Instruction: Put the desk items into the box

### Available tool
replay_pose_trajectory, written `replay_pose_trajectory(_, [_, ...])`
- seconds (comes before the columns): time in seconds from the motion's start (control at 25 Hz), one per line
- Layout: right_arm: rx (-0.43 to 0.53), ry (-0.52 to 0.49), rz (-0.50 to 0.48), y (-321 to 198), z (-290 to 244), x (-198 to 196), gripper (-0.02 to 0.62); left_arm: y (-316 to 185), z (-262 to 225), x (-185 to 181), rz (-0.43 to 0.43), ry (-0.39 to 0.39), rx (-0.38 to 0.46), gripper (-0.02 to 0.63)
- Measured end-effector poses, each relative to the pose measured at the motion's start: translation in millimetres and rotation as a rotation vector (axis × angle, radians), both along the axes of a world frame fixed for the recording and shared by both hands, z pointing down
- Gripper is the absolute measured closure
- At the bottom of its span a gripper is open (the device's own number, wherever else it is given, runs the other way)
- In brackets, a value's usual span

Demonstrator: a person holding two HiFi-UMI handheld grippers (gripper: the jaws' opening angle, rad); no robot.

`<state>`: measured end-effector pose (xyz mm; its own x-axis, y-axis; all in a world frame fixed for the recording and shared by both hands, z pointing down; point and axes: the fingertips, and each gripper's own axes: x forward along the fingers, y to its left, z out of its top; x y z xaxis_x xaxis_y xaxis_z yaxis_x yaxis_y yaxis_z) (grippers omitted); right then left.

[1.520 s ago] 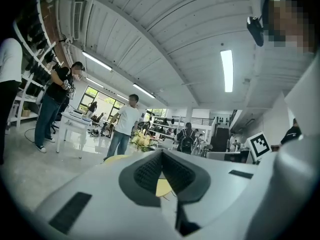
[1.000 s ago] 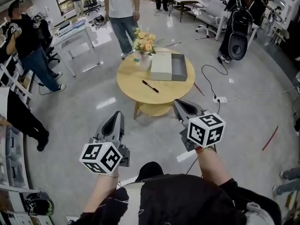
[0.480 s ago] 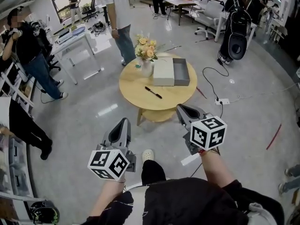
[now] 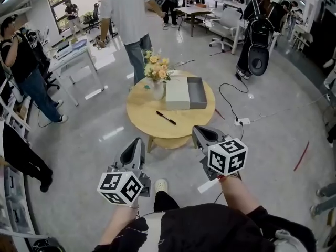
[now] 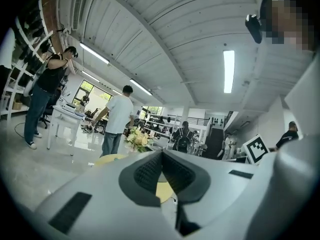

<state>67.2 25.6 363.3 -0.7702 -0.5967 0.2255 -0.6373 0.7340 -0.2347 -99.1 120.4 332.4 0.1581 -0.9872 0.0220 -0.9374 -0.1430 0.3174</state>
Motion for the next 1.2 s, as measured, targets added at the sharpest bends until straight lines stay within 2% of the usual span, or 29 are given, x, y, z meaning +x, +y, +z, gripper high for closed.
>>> replay_pose_trajectory(0.36, [-0.019, -0.001, 0.004, -46.2, 6.1, -22.3, 0.591, -52.6, 0.4, -18.0, 0.020, -0.004, -0.002, 0.595])
replay_pose_trajectory(0.84, [-0.048, 0.003, 0.014, -109.2, 11.6, -67.2, 0.591, -119.6, 3.3, -63.2, 0.026, 0.019, -0.010, 0.595])
replay_pose_trajectory(1.08, [-0.060, 0.009, 0.034, -130.8, 11.6, -88.1, 0.591, -152.5, 7.9, -80.8, 0.086, 0.012, -0.042, 0.595])
replay_pose_trajectory(1.2, [-0.060, 0.002, 0.042, -146.0, 13.1, -95.0, 0.591, -171.1, 10.5, -90.8, 0.099, 0.046, -0.049, 0.595])
